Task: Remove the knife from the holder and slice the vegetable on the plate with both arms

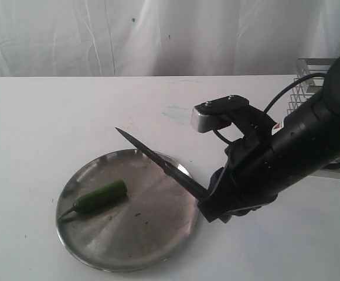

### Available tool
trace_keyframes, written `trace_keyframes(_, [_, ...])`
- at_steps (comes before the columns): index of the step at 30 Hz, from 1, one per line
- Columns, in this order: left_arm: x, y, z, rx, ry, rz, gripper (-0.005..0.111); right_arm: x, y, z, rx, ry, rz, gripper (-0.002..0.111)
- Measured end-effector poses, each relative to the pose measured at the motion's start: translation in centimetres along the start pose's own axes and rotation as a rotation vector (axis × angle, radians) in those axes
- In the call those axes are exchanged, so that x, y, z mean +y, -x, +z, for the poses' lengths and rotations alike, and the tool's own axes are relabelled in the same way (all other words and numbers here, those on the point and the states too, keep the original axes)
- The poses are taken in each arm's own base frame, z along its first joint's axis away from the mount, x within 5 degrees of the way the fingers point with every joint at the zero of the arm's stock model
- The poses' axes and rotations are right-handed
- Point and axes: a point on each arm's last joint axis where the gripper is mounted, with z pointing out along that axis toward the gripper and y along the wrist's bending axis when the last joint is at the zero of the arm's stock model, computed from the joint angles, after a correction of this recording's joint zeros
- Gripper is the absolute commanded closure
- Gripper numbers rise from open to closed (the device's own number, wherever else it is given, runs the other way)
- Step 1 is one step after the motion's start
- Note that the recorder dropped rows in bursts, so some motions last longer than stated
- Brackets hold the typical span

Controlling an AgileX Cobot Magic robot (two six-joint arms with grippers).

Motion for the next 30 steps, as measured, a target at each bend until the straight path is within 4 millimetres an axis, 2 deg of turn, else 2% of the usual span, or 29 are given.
trace_keyframes(1, [-0.1,-1.3,2.7,0.108,-0.041,0.088,0.107,0.0,0.0,0.0,-0.002,0.0,0.001,0.108])
trace_keyframes(2, [0.0,-2.3,4.5,0.194,-0.062,0.142,0.107,0.0,0.0,0.0,-0.003,0.002,0.003,0.108])
trace_keyframes(4, [0.8,-6.6,8.0,0.422,-0.049,0.169,0.107,0.0,0.0,0.0,-0.004,0.001,0.003,0.108])
trace_keyframes(6, [1.7,-12.0,9.9,0.637,-0.006,0.143,0.107,0.0,0.0,0.0,-0.004,0.001,0.003,0.108])
trace_keyframes(7, [2.0,-14.5,10.2,0.728,0.009,0.137,0.107,0.0,0.0,0.0,-0.004,0.001,0.003,0.108])
trace_keyframes(9, [1.8,-18.0,10.3,0.833,-0.044,0.126,0.107,0.0,0.0,0.0,-0.003,-0.001,0.0,0.108])
trace_keyframes(11, [0.0,-20.5,10.2,0.9,-0.222,0.017,0.107,-0.1,0.0,0.0,0.001,-0.006,-0.005,0.108])
trace_keyframes(14, [-2.7,-23.9,9.0,1.008,-0.52,-0.113,0.107,-0.1,0.0,0.0,0.004,-0.011,-0.009,0.108])
trace_keyframes(17, [-3.0,-25.9,8.4,1.079,-0.564,-0.133,0.107,-0.3,0.0,0.3,0.011,-0.011,-0.006,0.108])
trace_keyframes(20, [-1.8,-26.9,8.5,1.106,-0.451,-0.026,0.107,-0.4,0.0,0.5,0.016,-0.013,-0.003,0.108])
trace_keyframes(24, [2.4,-27.7,8.1,1.161,-0.106,0.341,0.107,-0.5,0.0,0.7,0.016,-0.015,-0.001,0.108])
trace_keyframes(26, [5.0,-27.5,7.4,1.207,0.094,0.616,0.107,-0.6,0.0,0.9,0.021,-0.015,0.002,0.108])
trace_keyframes(28, [6.8,-26.9,6.7,1.281,0.214,0.853,0.107,-0.7,0.1,1.1,0.022,-0.018,0.005,0.108])
trace_keyframes(30, [7.7,-26.7,5.9,1.429,0.216,1.006,0.107,-0.7,0.1,1.2,0.022,-0.019,0.006,0.108])
